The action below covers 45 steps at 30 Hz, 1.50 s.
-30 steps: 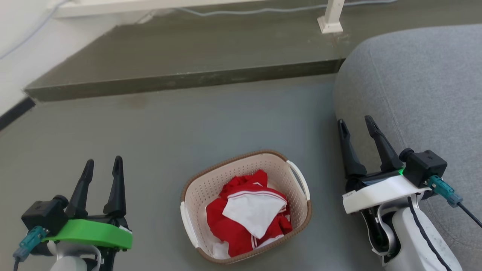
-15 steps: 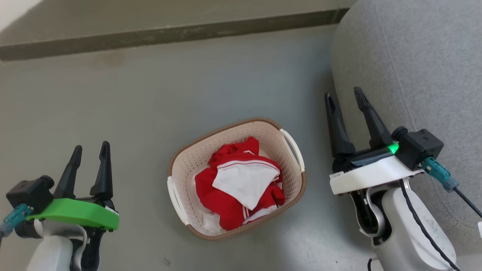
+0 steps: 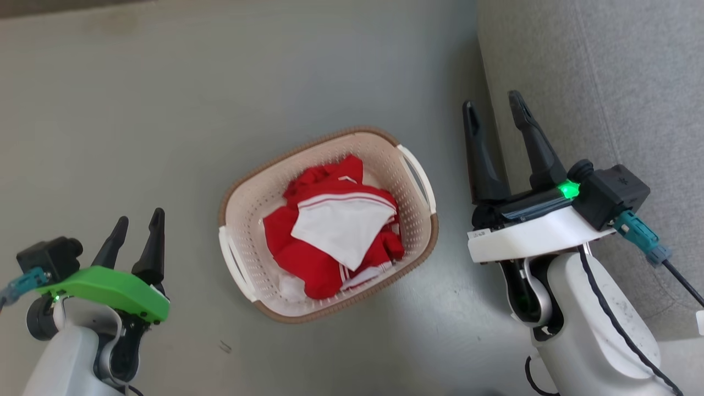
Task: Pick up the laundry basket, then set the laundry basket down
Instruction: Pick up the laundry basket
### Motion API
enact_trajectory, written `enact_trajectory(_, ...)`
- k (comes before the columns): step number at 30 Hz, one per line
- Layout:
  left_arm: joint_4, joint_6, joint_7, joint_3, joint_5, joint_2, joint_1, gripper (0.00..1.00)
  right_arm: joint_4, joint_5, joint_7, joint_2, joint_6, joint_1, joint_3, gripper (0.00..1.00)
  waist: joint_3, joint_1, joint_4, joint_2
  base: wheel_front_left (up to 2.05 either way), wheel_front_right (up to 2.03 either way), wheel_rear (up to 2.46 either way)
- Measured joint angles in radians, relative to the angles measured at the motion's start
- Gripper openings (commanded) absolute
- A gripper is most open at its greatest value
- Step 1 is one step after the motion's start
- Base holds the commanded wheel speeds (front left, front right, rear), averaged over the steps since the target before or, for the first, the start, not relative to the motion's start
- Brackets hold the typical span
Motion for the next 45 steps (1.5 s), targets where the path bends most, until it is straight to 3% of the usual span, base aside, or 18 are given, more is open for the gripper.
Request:
enact_trajectory(16, 0.165, 0.0, 0.148, -0.083, -0.113, 0.04, -0.108, 1.0, -0.046, 0.021, 0.0, -0.002, -0.034, -0.074, 0.072, 1.0, 0.16, 0.0, -0.066, 0.0, 0.0, 0.0, 0.0)
enact_trajectory(45, 0.287, 0.0, 0.335, -0.172, -0.236, 0.128, -0.262, 1.0, -0.11, 0.071, 0.0, -0.001, -0.043, -0.14, 0.132, 1.0, 0.366, -0.0001, -0.188, 0.0, 0.0, 0.0, 0.0)
